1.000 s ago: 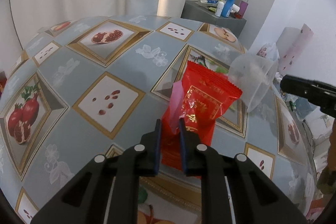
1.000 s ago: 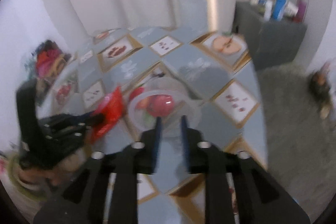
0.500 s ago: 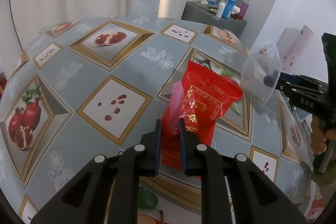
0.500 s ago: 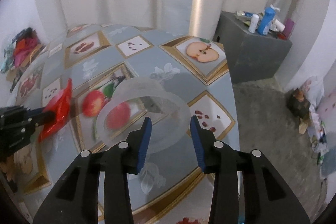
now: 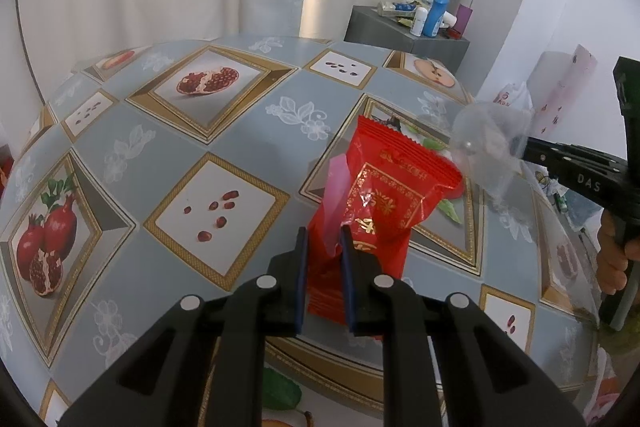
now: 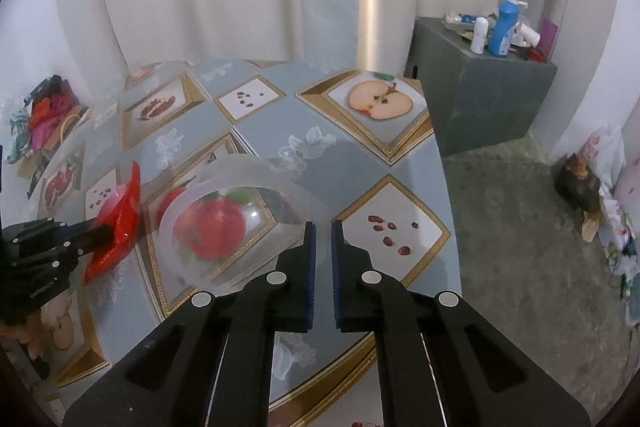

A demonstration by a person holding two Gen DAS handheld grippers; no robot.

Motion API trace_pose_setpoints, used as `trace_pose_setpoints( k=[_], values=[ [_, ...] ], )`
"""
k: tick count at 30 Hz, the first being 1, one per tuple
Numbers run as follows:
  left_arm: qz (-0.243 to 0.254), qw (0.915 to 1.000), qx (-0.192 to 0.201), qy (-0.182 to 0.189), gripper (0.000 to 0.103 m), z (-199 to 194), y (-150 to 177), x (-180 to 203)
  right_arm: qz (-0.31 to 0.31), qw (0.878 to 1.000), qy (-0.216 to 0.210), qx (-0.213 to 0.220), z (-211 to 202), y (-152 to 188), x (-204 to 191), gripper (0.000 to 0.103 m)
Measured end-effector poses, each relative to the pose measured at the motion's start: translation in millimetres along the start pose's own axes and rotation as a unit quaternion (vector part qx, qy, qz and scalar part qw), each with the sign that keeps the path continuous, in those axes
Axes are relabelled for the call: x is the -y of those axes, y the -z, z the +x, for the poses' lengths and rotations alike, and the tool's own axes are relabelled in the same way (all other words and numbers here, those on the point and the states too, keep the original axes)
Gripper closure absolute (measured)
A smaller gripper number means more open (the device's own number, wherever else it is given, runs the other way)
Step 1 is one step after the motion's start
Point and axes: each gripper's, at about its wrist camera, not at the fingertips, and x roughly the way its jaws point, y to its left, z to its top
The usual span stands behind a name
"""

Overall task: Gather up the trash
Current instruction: 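Grasp the red wrapper with the left gripper while the right grasps the clear cup rim, then lift the red wrapper and clear cup and carry them over the wastebasket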

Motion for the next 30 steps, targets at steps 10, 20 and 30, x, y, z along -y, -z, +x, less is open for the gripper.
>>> trace_pose_setpoints(
  k=[10,20,30],
  values=[
    [0.011,0.9996,0.024,0.013,0.093,-26,4,11,0.022,1.000,-0.021,-0.008,-21,15,7,0.099],
    [0.015,0.9978,0.045,0.046,0.095,-73,25,34,0.060,0.997,-0.037,-0.007,-71,53,21,0.103],
    [0.037,0.9953,0.047,0.076,0.095,-111,51,82,0.113,0.993,-0.045,0.005,-121,101,44,0.103]
  ],
)
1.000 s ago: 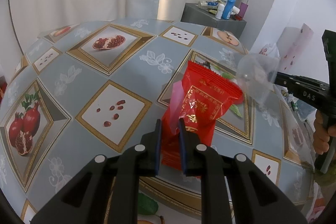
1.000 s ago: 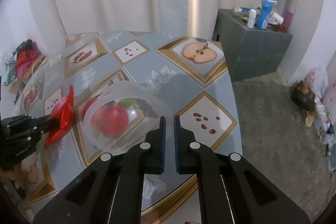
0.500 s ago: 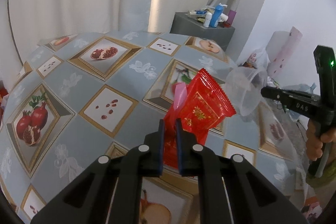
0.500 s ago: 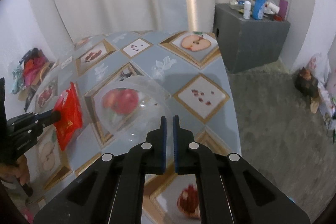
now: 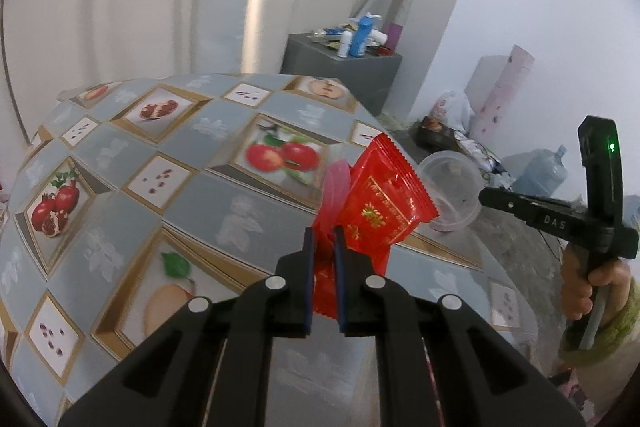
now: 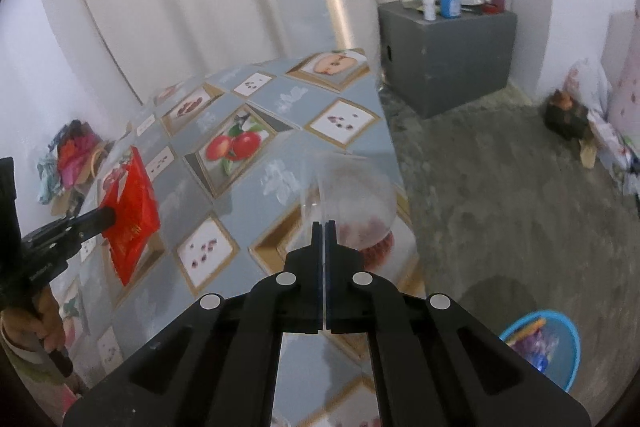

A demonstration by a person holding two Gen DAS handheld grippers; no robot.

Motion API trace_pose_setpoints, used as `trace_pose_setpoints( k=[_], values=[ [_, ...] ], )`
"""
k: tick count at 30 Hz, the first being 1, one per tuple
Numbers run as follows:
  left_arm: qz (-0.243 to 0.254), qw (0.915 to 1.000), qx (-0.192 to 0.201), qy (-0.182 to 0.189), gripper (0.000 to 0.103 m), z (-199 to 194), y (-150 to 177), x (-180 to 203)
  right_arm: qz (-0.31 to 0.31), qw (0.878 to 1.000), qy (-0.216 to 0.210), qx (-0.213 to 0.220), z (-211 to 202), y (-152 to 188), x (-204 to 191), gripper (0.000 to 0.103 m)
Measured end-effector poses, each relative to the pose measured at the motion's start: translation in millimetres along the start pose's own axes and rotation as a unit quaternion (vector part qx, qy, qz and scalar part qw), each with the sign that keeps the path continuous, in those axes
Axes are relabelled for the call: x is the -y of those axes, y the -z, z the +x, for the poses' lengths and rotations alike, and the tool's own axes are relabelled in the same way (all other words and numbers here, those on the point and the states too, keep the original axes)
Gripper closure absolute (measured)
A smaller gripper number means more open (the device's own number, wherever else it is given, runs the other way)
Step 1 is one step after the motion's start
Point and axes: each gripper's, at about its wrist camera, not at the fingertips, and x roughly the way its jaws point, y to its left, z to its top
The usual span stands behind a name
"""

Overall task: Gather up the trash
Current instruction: 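Lift the red wrapper and clear cup and carry them over the wastebasket, then open both grippers to drop the wrapper and cup into the wastebasket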

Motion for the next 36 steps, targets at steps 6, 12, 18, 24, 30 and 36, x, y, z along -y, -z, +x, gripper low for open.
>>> trace_pose_setpoints(
  k=[6,12,18,24,30,36],
  values=[
    [0.015,0.9996,-0.001,0.023,0.096,-14,5,39,0.044,0.999,-0.001,0.021,-39,28,24,0.103],
    [0.055,0.9970,-0.003,0.055,0.096,-19,4,93,0.105,0.993,0.028,0.054,-91,60,66,0.103],
    [0.107,0.9889,-0.006,0.103,0.096,-12,-3,162,0.180,0.976,0.088,0.083,-139,100,125,0.103],
    [0.165,0.9763,-0.039,0.134,0.096,19,-4,239,0.264,0.948,0.147,0.100,-167,151,183,0.103],
    [0.200,0.9630,-0.102,0.149,0.096,72,8,311,0.343,0.921,0.166,0.076,-153,192,227,0.103],
    [0.231,0.9532,-0.146,0.130,0.095,132,26,369,0.386,0.902,0.187,0.044,-127,213,260,0.103]
  ],
)
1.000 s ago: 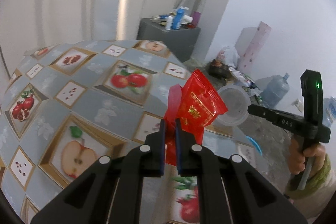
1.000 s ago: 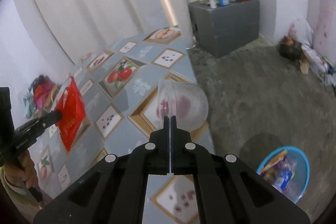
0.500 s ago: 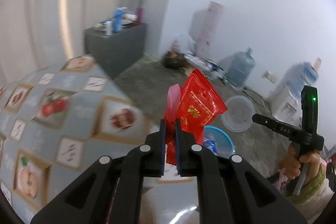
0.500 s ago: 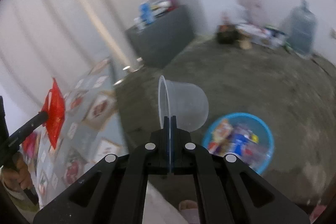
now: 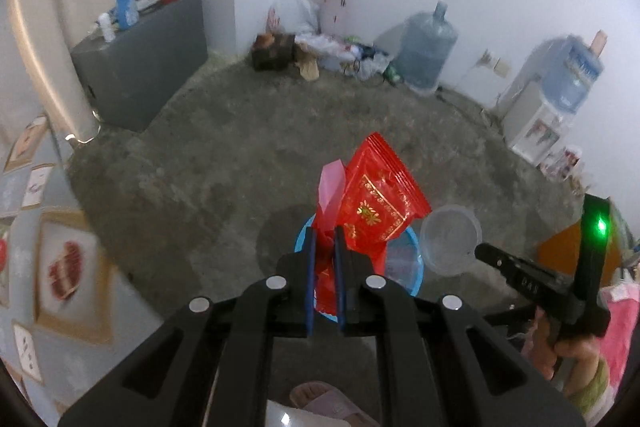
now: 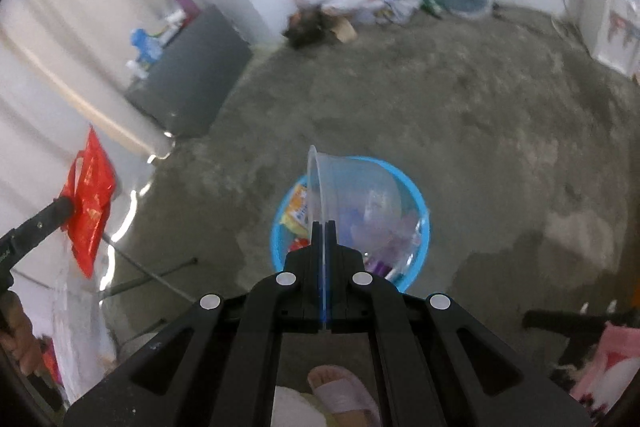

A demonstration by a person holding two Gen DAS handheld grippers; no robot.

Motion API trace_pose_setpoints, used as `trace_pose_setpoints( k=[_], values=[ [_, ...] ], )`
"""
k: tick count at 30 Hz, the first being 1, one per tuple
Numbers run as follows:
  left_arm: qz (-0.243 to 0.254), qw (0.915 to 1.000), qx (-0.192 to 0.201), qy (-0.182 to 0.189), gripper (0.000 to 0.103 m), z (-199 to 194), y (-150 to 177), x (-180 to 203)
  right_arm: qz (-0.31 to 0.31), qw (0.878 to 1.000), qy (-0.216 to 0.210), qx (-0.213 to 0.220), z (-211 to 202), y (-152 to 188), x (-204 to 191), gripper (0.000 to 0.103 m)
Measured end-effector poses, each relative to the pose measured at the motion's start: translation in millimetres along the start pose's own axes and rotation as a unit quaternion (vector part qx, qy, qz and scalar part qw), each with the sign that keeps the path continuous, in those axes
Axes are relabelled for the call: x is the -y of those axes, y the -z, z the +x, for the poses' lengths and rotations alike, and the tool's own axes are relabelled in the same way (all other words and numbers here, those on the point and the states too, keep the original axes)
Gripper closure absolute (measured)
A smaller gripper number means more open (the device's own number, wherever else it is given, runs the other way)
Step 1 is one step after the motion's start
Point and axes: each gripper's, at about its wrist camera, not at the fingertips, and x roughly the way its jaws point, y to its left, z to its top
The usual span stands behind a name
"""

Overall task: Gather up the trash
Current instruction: 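Open both grippers to drop the wrapper and cup into the wastebasket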

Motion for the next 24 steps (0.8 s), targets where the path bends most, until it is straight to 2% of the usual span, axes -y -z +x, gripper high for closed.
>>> trace_pose_setpoints(
  k=[4,10,11,12,13,14,17,18,20,24],
  values=[
    [0.006,0.9992,-0.038,-0.009,0.095,48,-7,13,0.024,0.999,0.013,-0.019,28,-1,10,0.103],
    [-0.006,0.9947,-0.097,-0.036,0.092,109,-2,19,0.059,0.997,0.019,-0.035,56,-1,26,0.103],
    [-0.011,0.9936,-0.106,-0.037,0.089,118,-2,18,0.063,0.997,0.019,-0.037,61,-2,28,0.103],
    [-0.016,0.9915,-0.122,-0.042,0.078,129,-2,18,0.067,0.997,0.015,-0.041,69,-2,31,0.103],
    [-0.021,0.9892,-0.139,-0.042,0.073,141,-1,17,0.071,0.996,0.010,-0.047,76,-1,33,0.103],
    [-0.032,0.9875,-0.150,-0.035,0.069,149,0,16,0.075,0.996,0.008,-0.052,81,0,34,0.099],
    [-0.053,0.9854,-0.161,-0.020,0.067,156,3,11,0.100,0.993,0.006,-0.068,92,4,41,0.095],
    [-0.054,0.9854,-0.160,-0.015,0.066,156,2,11,0.110,0.992,0.006,-0.067,91,5,44,0.086],
    [-0.054,0.9865,-0.154,-0.009,0.065,147,0,11,0.116,0.991,0.002,-0.064,87,6,45,0.078],
    [-0.053,0.9896,-0.134,0.005,0.064,125,-5,9,0.108,0.993,-0.007,-0.057,73,6,45,0.077]
  ],
)
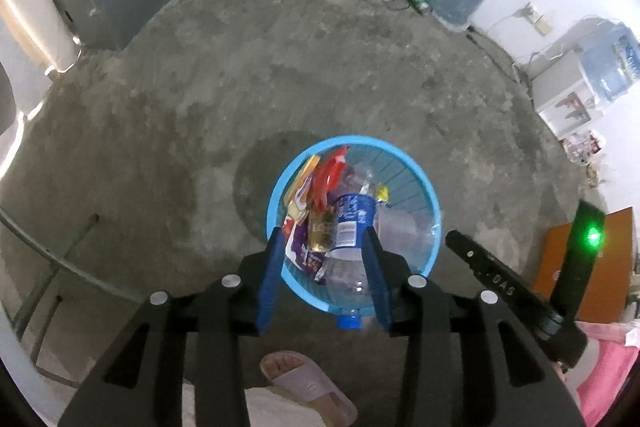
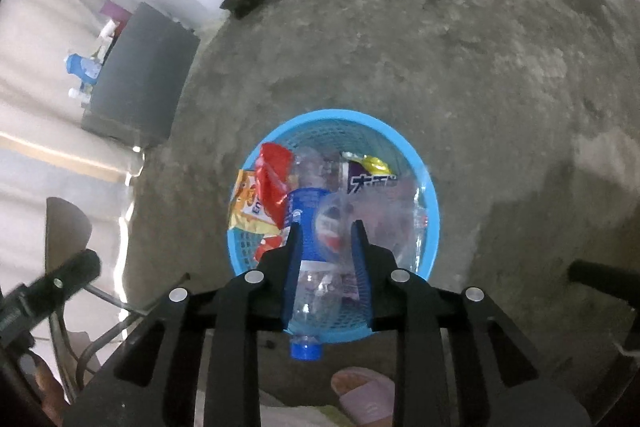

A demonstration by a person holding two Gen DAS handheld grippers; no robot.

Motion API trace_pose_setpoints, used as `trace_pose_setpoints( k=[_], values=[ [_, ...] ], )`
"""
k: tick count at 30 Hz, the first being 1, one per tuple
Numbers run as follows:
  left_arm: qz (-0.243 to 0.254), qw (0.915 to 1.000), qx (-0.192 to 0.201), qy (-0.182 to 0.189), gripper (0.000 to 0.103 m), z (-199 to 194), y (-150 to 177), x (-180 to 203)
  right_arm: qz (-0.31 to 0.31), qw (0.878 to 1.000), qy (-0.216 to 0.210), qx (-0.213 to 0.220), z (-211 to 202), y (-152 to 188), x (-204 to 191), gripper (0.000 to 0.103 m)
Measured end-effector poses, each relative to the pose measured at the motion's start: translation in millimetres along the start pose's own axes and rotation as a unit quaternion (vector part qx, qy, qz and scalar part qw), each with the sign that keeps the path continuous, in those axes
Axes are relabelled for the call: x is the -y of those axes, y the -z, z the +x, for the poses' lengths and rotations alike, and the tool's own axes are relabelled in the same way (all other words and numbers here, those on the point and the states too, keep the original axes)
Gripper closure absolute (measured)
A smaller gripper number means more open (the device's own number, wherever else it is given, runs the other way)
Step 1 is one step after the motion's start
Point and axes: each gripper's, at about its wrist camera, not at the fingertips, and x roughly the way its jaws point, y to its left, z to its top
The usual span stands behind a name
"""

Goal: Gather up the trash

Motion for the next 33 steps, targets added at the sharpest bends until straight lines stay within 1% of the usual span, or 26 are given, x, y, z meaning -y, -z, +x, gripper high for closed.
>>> trace_pose_setpoints(
  k=[2,4,7,9,10,13,14,16,17,18,19,20,21,22,24,26,29,31,32,33],
  values=[
    [0.001,0.9998,0.019,0.011,0.063,-19,0,0,-0.008,1.000,-0.003,0.007,-9,0,-2,0.076],
    [0.004,0.9991,0.038,0.018,0.059,-38,2,1,-0.020,1.000,-0.009,0.019,-22,0,-7,0.075],
    [0.012,0.9964,0.079,0.027,0.053,-76,8,-1,-0.048,0.998,-0.015,0.038,-44,1,-17,0.071],
    [0.016,0.9940,0.104,0.028,0.047,-102,15,-3,-0.077,0.995,-0.025,0.056,-65,4,-28,0.065],
    [0.017,0.9924,0.118,0.028,0.046,-118,21,-7,-0.088,0.994,-0.028,0.062,-71,4,-33,0.063],
    [0.008,0.9859,0.165,0.024,0.036,-159,45,-22,-0.136,0.986,-0.040,0.088,-98,9,-56,0.056],
    [0.000,0.9826,0.185,0.019,0.030,-175,56,-29,-0.149,0.983,-0.042,0.097,-107,12,-63,0.053],
    [-0.016,0.9765,0.215,0.006,0.023,-200,77,-41,-0.188,0.974,-0.051,0.117,-127,22,-83,0.047],
    [-0.027,0.9730,0.229,-0.005,0.017,-211,87,-47,-0.206,0.969,-0.053,0.127,-135,27,-92,0.041],
    [-0.040,0.9679,0.247,-0.018,0.012,-224,101,-55,-0.229,0.962,-0.057,0.138,-145,34,-104,0.034],
    [-0.057,0.9615,0.267,-0.033,0.009,-236,116,-62,-0.259,0.952,-0.061,0.150,-154,45,-117,0.031],
    [-0.071,0.9563,0.281,-0.043,0.006,-245,127,-70,-0.274,0.947,-0.061,0.155,-159,51,-124,0.026],
    [-0.088,0.9499,0.295,-0.056,0.006,-255,141,-77,-0.304,0.936,-0.061,0.166,-169,64,-139,0.021],
    [-0.107,0.9433,0.306,-0.070,0.006,-266,157,-86,-0.320,0.929,-0.065,0.172,-173,72,-146,0.019],
    [-0.137,0.9337,0.317,-0.094,0.006,-280,180,-99,-0.349,0.916,-0.078,0.181,-181,89,-163,0.009],
    [-0.173,0.9223,0.324,-0.120,0.006,-291,205,-110,-0.373,0.905,-0.093,0.183,-188,105,-179,0.008],
    [-0.226,0.9011,0.327,-0.173,0.006,-306,241,-126,-0.415,0.886,-0.106,0.177,-196,134,-204,0.008],
    [-0.249,0.8859,0.332,-0.207,0.006,-313,266,-131,-0.449,0.869,-0.115,0.174,-201,157,-220,0.008],
    [-0.259,0.8798,0.328,-0.227,0.006,-315,275,-133,-0.468,0.859,-0.118,0.170,-202,170,-228,0.008],
    [-0.269,0.8721,0.322,-0.252,0.006,-317,284,-135,-0.479,0.853,-0.118,0.168,-203,180,-232,0.008]
  ],
)
